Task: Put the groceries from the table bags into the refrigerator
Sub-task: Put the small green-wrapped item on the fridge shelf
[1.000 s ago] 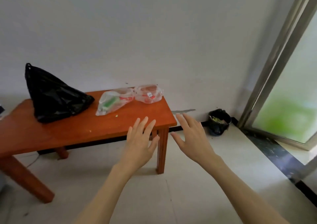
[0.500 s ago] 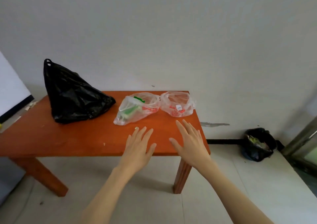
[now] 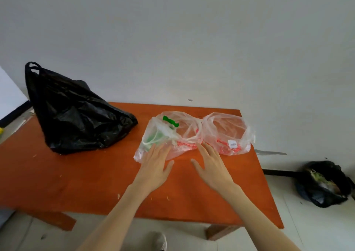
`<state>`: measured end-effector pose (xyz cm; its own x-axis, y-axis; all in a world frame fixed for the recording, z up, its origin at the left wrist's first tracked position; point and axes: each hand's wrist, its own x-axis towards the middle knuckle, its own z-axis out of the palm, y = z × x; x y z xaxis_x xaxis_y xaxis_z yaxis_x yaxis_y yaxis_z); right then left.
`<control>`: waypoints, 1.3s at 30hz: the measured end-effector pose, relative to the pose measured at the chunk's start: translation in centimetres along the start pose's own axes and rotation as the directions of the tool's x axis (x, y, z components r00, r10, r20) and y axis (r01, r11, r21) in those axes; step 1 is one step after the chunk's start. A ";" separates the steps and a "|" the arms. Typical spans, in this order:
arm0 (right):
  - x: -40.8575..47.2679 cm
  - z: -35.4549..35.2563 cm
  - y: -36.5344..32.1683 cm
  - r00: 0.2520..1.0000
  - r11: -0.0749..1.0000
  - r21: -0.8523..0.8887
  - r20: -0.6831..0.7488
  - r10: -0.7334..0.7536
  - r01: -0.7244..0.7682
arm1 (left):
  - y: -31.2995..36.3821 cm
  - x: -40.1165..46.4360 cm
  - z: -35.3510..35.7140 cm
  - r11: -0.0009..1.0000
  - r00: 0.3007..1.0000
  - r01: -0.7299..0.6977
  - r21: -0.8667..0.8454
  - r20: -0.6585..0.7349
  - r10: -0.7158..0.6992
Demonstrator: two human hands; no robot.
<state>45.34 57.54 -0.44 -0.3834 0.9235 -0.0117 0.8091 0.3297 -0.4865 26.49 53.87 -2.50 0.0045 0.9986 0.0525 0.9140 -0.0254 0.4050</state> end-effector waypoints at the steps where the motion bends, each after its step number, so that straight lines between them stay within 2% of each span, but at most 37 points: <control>1: 2.0 0.4 -0.1 1.000 1.000 0.017 0.003 0.007 -0.007 | -1.2 2.1 -0.1 1.000 1.000 -0.011 0.014 0.015 0.011; 5: 9.4 1.0 -1.1 0.998 0.991 0.113 0.029 0.063 -0.066 | -4.8 9.7 -0.7 0.996 0.998 -0.018 0.088 0.053 0.014; 8: 14.6 1.8 -1.7 0.995 0.964 0.247 0.025 0.099 -0.102 | -6.5 13.8 -0.7 0.994 0.987 -0.015 0.107 0.161 -0.002; 11: 19.3 3.7 -1.1 0.957 0.877 0.385 0.156 0.244 -0.287 | -8.4 15.4 0.9 0.986 0.958 -0.032 0.162 0.287 -0.016; 14: 23.1 5.9 0.1 0.851 0.718 0.466 0.370 0.373 -0.517 | -9.8 15.7 2.8 0.988 0.938 -0.035 0.153 0.346 -0.020; 17: 26.1 8.3 0.9 0.714 0.497 0.512 0.512 0.478 -0.701 | -10.8 15.9 4.1 0.986 0.932 -0.022 0.165 0.361 -0.039; 20: 28.3 11.0 1.4 0.612 0.317 0.531 0.592 0.525 -0.786 | -11.6 16.0 5.0 0.987 0.914 0.009 0.160 0.399 -0.072; 23: 29.7 12.8 1.3 0.547 0.195 0.554 0.589 0.595 -0.809 | -12.0 15.8 6.2 0.984 0.892 0.059 0.170 0.433 -0.129; 26: 30.7 13.8 1.2 0.525 0.168 0.574 0.541 0.657 -0.802 | -12.6 15.7 7.5 0.980 0.860 0.103 0.171 0.479 -0.174; 33: 31.1 14.5 1.1 0.535 0.131 0.626 0.516 0.669 -0.768 | -13.4 16.1 8.6 0.972 0.868 0.033 0.232 0.476 -0.143; 39: 28.8 13.9 0.9 0.610 0.318 0.593 0.392 0.688 -0.740 | -13.9 15.5 9.3 0.976 0.928 -0.011 0.216 0.365 -0.070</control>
<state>28.84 81.68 -13.37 0.1483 0.7139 -0.6844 0.2771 -0.6943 -0.6642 17.66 70.09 -15.81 0.0879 0.9458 -0.3127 0.9798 -0.0256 0.1981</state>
